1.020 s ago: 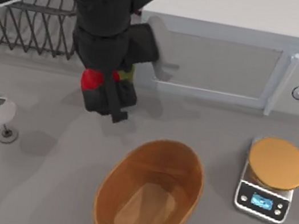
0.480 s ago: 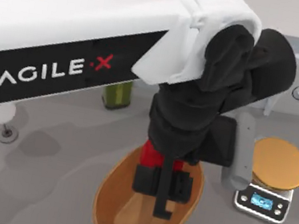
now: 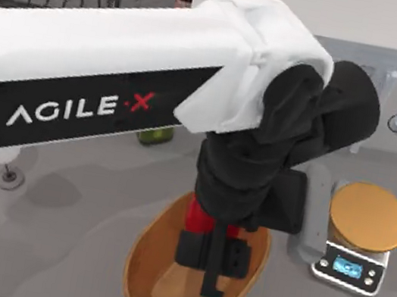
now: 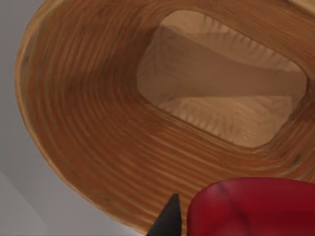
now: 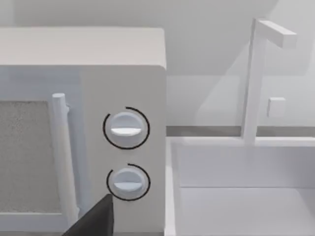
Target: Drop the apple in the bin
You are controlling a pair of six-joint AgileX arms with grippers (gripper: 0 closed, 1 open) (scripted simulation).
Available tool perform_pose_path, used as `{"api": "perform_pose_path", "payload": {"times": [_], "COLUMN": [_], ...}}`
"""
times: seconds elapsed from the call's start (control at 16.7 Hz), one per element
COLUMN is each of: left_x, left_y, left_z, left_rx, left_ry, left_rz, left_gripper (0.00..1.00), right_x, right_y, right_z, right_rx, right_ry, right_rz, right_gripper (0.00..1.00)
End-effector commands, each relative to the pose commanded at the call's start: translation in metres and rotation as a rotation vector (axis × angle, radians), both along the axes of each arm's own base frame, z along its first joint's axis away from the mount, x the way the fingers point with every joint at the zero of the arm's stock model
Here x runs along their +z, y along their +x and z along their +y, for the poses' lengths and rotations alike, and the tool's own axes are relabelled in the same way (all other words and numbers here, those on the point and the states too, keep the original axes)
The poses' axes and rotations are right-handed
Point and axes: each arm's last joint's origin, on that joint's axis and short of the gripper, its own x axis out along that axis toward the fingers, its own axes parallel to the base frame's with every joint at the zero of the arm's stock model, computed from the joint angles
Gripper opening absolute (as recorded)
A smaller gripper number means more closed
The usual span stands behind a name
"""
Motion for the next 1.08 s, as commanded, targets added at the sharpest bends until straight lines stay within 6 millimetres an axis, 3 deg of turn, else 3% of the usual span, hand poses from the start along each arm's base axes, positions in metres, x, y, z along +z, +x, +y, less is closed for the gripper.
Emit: {"api": "perform_pose_path", "payload": {"times": [0.3, 0.6, 1.08], "left_x": [-0.041, -0.045, -0.045], "left_y": [0.002, 0.002, 0.002], "left_z": [0.002, 0.003, 0.003], "left_rx": [-0.003, -0.004, -0.004], "left_ry": [0.004, 0.009, 0.009], "left_rz": [-0.001, 0.001, 0.001], "left_gripper": [0.0, 0.0, 0.6], "right_x": [0.0, 0.0, 0.0], "right_y": [0.0, 0.0, 0.0], "right_z": [0.0, 0.0, 0.0], "right_rx": [0.0, 0.0, 0.0], "right_ry": [0.0, 0.0, 0.0], "right_rz": [0.0, 0.0, 0.0], "right_gripper": [1.0, 1.0, 1.0]}}
